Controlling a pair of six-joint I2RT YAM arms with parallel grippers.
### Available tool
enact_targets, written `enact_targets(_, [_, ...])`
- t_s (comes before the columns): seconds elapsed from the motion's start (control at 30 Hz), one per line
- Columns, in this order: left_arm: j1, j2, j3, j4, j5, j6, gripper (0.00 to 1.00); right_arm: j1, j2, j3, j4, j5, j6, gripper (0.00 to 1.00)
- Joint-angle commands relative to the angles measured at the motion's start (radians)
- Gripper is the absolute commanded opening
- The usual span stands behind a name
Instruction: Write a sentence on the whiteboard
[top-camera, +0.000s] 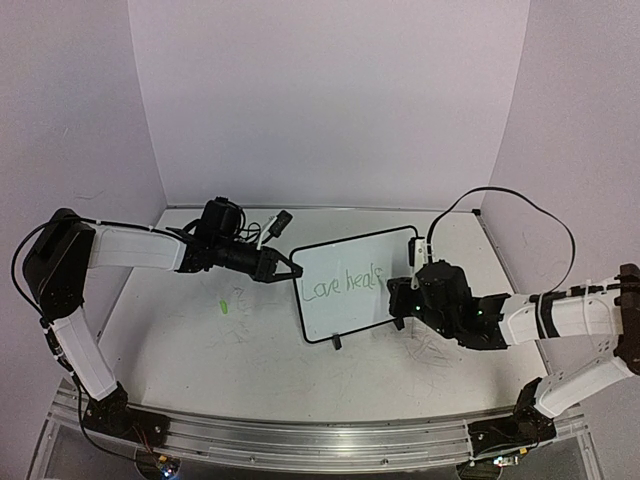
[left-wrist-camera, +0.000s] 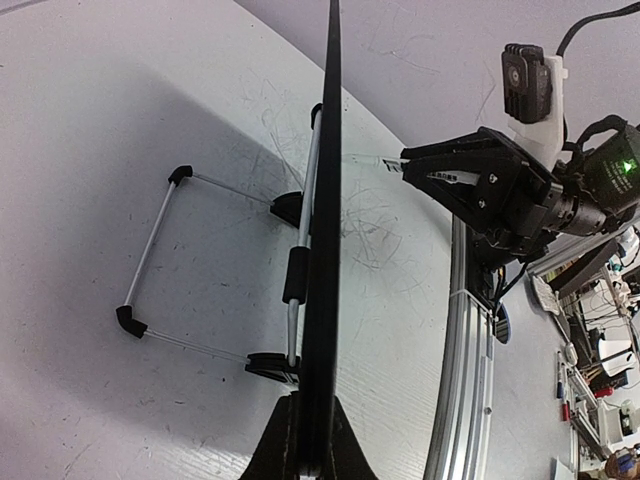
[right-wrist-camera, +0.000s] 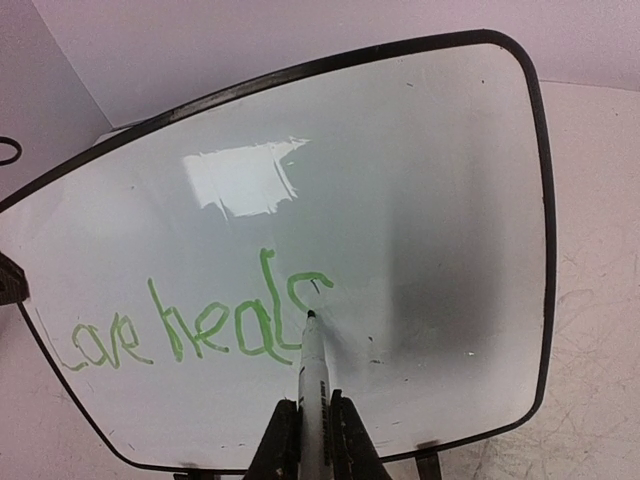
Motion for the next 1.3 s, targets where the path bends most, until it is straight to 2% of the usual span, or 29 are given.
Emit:
enact_targets(0.0, [-0.008, -0.031, 0.039, -0.048, 0.021, 0.007, 0.00, -0.002, -0.018, -0.009, -0.023, 0.030, 0.023, 0.00])
enact_targets(0.43, [-0.009, -0.028, 0.041, -0.048, 0.023, 0.006, 0.00, 0.002, -0.028, -0.036, -0.036, 0.008, 0.050, 0.00])
enact_targets(0.87, [-0.010, -0.030, 0.041, -0.049, 0.021, 0.008, 0.00, 0.024, 0.035, 0.014, 0.010, -0.036, 0.029, 0.00])
enact_targets(1.1, [-0.010, -0.027, 0.042, -0.048, 0.021, 0.008, 0.00, 0.013, -0.141, -0.055, 0.023, 0.032, 0.007, 0.00])
enact_targets(1.27, [-0.010, -0.027, 0.043, -0.049, 0.021, 0.008, 0.00, -0.023, -0.142, -0.046, -0.013, 0.028, -0.016, 0.00])
